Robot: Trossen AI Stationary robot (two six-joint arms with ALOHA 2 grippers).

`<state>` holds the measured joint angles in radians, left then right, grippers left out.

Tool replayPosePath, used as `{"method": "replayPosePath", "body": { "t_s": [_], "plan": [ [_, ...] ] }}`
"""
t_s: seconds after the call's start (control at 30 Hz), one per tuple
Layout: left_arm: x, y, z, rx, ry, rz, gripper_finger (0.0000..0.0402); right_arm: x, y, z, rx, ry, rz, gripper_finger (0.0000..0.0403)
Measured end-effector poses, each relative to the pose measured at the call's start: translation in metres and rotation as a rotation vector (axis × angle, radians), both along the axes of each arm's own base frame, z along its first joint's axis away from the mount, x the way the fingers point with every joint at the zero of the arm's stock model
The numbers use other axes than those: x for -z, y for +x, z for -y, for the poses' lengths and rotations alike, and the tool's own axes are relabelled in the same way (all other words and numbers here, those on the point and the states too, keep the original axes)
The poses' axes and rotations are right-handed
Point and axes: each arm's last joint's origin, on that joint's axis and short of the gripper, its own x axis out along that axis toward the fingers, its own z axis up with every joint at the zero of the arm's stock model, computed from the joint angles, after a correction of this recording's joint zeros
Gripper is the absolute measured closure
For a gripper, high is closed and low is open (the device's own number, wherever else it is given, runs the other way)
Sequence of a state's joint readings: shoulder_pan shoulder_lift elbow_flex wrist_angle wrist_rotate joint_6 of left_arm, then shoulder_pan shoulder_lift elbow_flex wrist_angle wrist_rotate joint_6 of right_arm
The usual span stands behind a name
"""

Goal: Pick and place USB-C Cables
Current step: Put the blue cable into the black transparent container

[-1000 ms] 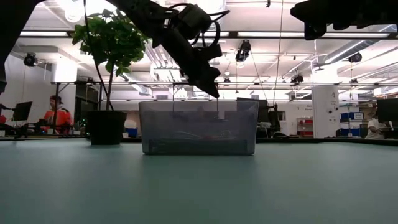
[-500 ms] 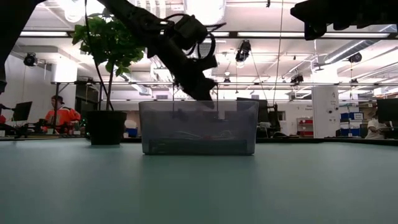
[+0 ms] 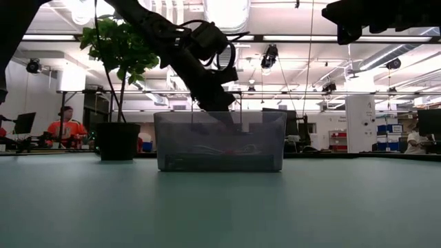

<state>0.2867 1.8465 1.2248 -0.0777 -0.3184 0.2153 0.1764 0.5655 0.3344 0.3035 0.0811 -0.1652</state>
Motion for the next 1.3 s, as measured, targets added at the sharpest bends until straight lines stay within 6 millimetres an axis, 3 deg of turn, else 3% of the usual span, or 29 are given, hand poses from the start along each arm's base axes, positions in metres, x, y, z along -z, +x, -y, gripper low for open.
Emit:
{"method": "replayPosePath", "body": {
  "t_s": [1.03, 1.3],
  "plan": [
    [0.002, -0.006, -0.011, 0.004, -0.015, -0.052, 0.0306, 0.0, 0.0, 0.0, 0.0, -0.002, 0.0, 0.0349],
    [0.002, -0.007, -0.014, -0.002, -0.014, -0.049, 0.0238, 0.0, 0.0, 0.0, 0.0, -0.002, -0.003, 0.0349]
  ]
}}
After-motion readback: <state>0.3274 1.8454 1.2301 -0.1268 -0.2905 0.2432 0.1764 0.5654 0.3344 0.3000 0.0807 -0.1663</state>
